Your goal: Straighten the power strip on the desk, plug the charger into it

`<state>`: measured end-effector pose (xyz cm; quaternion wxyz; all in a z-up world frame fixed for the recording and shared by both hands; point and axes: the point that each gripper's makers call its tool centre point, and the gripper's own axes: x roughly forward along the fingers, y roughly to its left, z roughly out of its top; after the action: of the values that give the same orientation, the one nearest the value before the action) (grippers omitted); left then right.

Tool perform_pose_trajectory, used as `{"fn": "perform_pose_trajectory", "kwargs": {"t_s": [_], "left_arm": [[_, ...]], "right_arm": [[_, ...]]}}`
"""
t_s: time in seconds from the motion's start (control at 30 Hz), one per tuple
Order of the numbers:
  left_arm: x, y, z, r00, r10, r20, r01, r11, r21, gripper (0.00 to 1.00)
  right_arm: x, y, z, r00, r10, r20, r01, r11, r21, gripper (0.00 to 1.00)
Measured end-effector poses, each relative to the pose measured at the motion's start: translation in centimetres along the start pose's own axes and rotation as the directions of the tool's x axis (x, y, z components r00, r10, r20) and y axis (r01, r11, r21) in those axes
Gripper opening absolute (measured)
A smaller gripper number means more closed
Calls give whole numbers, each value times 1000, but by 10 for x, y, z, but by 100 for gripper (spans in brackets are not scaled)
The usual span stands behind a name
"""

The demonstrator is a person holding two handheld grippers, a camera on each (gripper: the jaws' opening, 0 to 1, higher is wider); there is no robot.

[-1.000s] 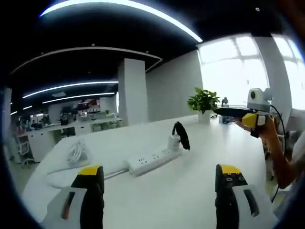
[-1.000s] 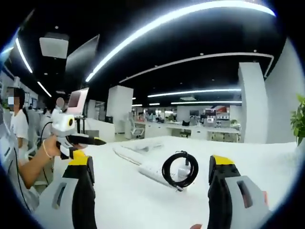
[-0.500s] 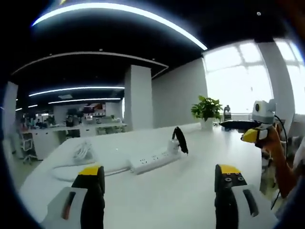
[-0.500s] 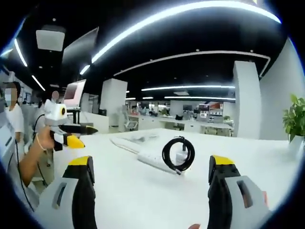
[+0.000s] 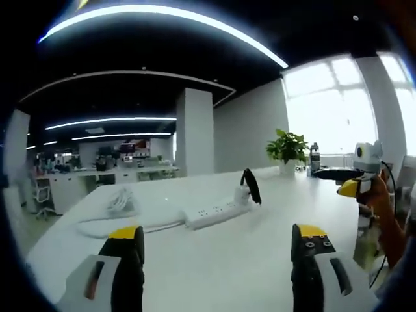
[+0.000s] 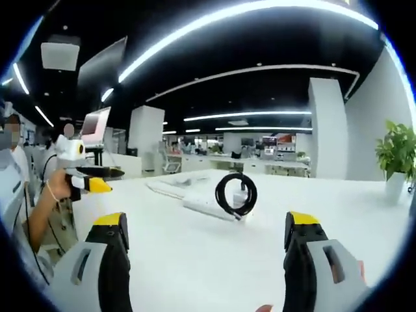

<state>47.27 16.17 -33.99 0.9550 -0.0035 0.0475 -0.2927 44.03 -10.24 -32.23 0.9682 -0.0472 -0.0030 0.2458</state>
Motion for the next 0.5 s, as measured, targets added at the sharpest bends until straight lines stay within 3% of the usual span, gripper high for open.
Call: {"fn": "perform_pose_trajectory", "kwargs": {"t_s": [0.5], "left_arm": [[-15,5,-14,1000,28,-4,-28,1000,-11,95]], "right_arm": [[-13,4,-34,997,28,-70,-26,999,34,99]]}}
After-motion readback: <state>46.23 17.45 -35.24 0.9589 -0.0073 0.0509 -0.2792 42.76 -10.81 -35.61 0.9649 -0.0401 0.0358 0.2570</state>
